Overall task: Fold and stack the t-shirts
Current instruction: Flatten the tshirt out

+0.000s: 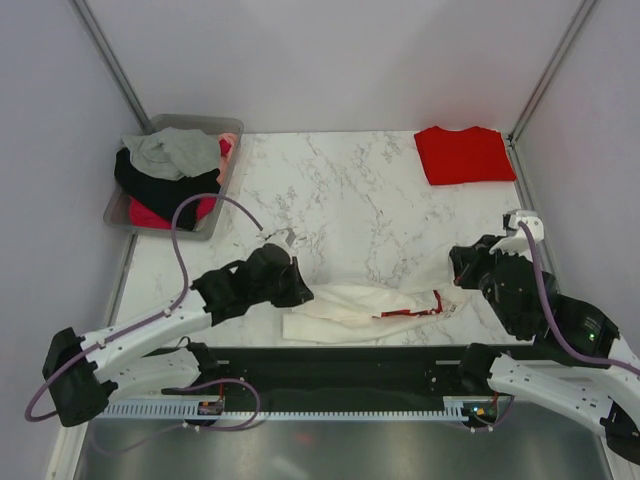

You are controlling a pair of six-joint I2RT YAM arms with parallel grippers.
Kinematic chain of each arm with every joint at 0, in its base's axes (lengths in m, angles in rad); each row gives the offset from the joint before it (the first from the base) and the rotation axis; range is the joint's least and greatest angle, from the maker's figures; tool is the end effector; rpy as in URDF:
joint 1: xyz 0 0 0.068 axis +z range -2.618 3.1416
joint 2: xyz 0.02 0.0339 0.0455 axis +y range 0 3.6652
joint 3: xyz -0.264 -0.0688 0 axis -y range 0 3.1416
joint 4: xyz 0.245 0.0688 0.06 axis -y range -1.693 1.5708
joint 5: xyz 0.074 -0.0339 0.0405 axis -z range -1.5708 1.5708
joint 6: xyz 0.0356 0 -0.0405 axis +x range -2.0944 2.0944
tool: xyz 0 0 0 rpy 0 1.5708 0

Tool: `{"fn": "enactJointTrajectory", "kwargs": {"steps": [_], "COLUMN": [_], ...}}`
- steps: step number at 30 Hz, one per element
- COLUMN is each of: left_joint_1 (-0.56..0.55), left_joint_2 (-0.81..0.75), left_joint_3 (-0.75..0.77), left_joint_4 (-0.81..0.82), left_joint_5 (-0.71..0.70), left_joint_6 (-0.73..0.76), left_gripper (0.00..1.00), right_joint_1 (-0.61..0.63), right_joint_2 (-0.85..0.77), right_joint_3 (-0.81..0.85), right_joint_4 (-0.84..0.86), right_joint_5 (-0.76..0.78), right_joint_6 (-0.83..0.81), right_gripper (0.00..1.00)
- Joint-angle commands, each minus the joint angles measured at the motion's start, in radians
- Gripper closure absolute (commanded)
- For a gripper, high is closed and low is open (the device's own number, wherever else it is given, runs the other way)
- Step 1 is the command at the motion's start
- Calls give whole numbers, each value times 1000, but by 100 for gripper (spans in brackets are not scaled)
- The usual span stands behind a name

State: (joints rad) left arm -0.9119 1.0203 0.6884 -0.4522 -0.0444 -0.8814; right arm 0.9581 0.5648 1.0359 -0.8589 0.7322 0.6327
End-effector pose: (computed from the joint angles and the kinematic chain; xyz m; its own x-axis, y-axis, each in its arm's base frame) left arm 0.1302 -0.1656 0.2380 -0.8697 -0.1360 -0.4745 0.1566 0.8357 -0.5264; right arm 0.0661 0.0527 0.3815 -0.3247 0.3028 -0.8960 -0.0751 0.9361 0.3435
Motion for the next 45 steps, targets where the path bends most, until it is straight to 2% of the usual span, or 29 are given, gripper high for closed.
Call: {"fn": "enactJointTrajectory", "kwargs": {"steps": [1,3,4,9,12,17,29,31,35,36,38,39,40,42,43,44,45], "left_joint_1": [-4,-5,-5,-5,-4,-5,1,-1,1,1,1,-1,1,1,4,19,66], "left_joint_2": [-84,-135,-147,-236,-284,-356,-448,-442,-388,-369,-293,-234,-233,-125,-86,0,48], "left_joint_3": [210,294,385,639,739,852,1077,1111,1126,1122,1110,1087,1073,1010,982,950,910], "left_joint_4": [-109,-157,-181,-229,-230,-226,-206,-203,-194,-194,-206,-212,-227,-262,-266,-266,-287], "left_joint_5": [-96,-107,-86,-23,34,98,267,249,187,160,8,-149,-229,-398,-507,-544,-539], "left_joint_6": [107,174,208,399,505,596,737,768,802,800,792,770,760,722,722,714,663], "left_gripper": [98,98,98,98,98,98,98,98,98,98,98,98,98,98,98,98,98], "right_joint_1": [-1,-1,-1,-1,-1,-1,-16,-22,-51,-58,-67,-67,-67,-62,-62,-65,-76], "right_joint_2": [3,1,1,24,17,-3,38,38,84,134,196,254,288,399,446,492,583], "right_joint_3": [148,215,280,479,573,710,1088,1128,1109,1086,1043,968,928,809,772,735,645], "right_joint_4": [4,21,41,32,35,64,90,139,201,192,182,182,184,204,221,248,364], "right_joint_5": [-49,-91,-112,-201,-215,-229,-514,-534,-528,-492,-373,-206,-86,101,288,350,392], "right_joint_6": [-25,-69,-96,-266,-332,-398,-456,-464,-496,-508,-505,-507,-511,-540,-592,-625,-692], "right_gripper": [100,100,100,100,100,100,100,100,100,100,100,100,100,100,100,100,100]}}
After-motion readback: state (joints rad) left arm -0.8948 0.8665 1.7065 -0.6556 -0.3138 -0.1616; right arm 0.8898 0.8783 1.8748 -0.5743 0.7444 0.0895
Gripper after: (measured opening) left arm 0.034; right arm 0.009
